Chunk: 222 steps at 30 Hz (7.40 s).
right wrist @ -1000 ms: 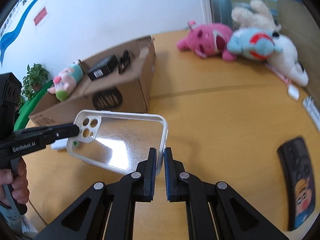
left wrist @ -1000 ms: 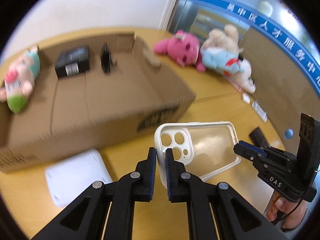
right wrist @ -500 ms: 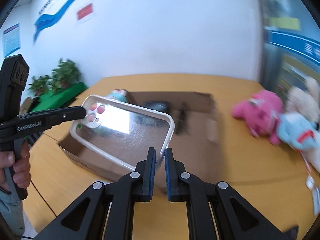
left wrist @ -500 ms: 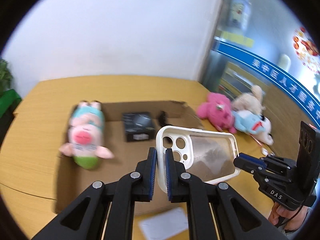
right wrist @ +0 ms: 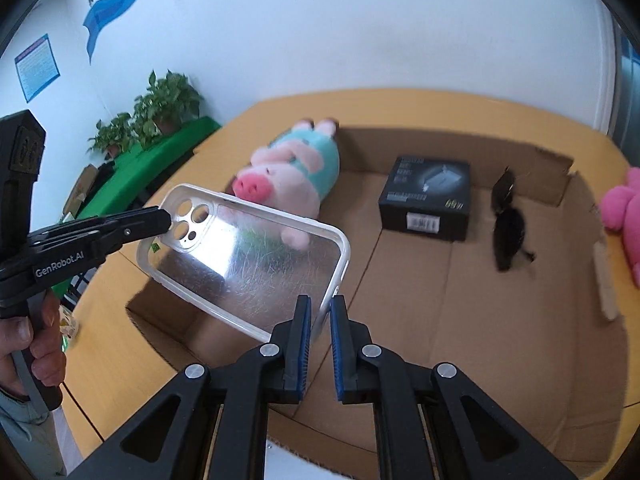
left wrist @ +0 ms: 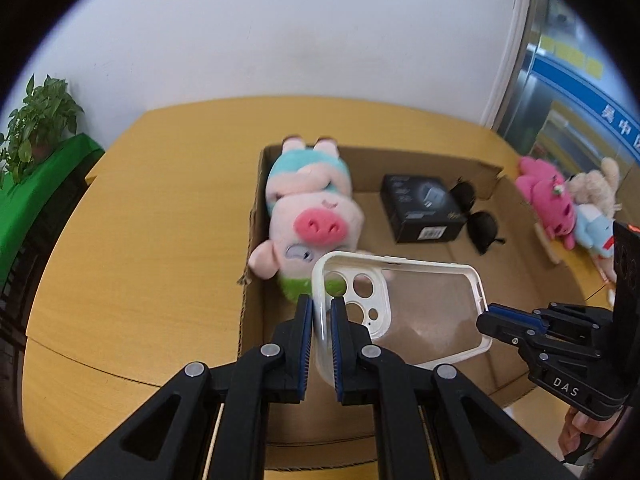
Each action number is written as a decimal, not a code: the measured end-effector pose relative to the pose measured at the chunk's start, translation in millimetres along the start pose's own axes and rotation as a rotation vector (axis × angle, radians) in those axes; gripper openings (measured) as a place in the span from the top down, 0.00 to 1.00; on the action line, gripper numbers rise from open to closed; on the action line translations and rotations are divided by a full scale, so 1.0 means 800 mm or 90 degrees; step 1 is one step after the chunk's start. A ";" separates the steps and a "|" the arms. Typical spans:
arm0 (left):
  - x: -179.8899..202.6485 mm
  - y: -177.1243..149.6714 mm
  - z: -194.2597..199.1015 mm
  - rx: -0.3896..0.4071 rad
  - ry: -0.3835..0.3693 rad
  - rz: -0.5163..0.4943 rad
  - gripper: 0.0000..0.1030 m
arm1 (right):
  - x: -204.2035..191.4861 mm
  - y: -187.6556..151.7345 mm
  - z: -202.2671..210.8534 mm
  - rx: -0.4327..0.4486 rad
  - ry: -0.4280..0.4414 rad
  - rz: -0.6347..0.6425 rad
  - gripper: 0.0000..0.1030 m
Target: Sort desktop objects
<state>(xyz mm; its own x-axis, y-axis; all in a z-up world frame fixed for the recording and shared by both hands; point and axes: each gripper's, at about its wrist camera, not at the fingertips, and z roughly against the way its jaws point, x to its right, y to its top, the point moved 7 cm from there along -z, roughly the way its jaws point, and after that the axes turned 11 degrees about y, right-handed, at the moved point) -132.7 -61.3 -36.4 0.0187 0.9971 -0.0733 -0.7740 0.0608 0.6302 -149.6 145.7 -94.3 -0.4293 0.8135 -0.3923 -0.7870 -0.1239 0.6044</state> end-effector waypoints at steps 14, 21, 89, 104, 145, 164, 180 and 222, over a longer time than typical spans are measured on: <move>-0.019 -0.039 -0.069 -0.099 0.100 -0.071 0.92 | 0.004 -0.018 -0.076 -0.102 0.029 -0.060 0.90; -0.006 -0.044 -0.082 -0.143 0.168 -0.146 0.91 | 0.009 -0.042 -0.110 -0.157 0.040 -0.094 0.89; 0.142 -0.188 -0.019 -0.152 -0.260 0.026 0.36 | 0.011 -0.176 0.014 -0.098 0.089 0.017 0.22; 0.140 -0.173 0.045 -0.036 -0.255 -0.013 0.36 | -0.031 -0.191 0.079 0.022 0.071 0.106 0.29; 0.121 -0.269 0.048 -0.141 -0.198 -0.026 0.68 | -0.023 -0.255 0.094 0.024 0.067 0.028 0.82; 0.130 -0.270 0.039 -0.154 -0.197 -0.014 0.68 | -0.019 -0.264 0.075 -0.007 0.003 0.037 0.49; 0.133 -0.258 0.061 -0.109 -0.200 -0.016 0.69 | -0.019 -0.262 0.102 0.055 0.044 -0.006 0.69; 0.251 -0.035 -0.067 -0.161 -0.254 -0.063 0.69 | 0.180 -0.051 0.072 0.013 -0.048 -0.112 0.70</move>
<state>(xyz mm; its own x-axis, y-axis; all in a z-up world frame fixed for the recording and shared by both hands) -141.2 135.1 -110.1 0.3025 0.9298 0.2096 -0.8849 0.1923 0.4243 -154.1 300.9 -135.3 -0.2505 0.8619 -0.4408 -0.8379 0.0350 0.5447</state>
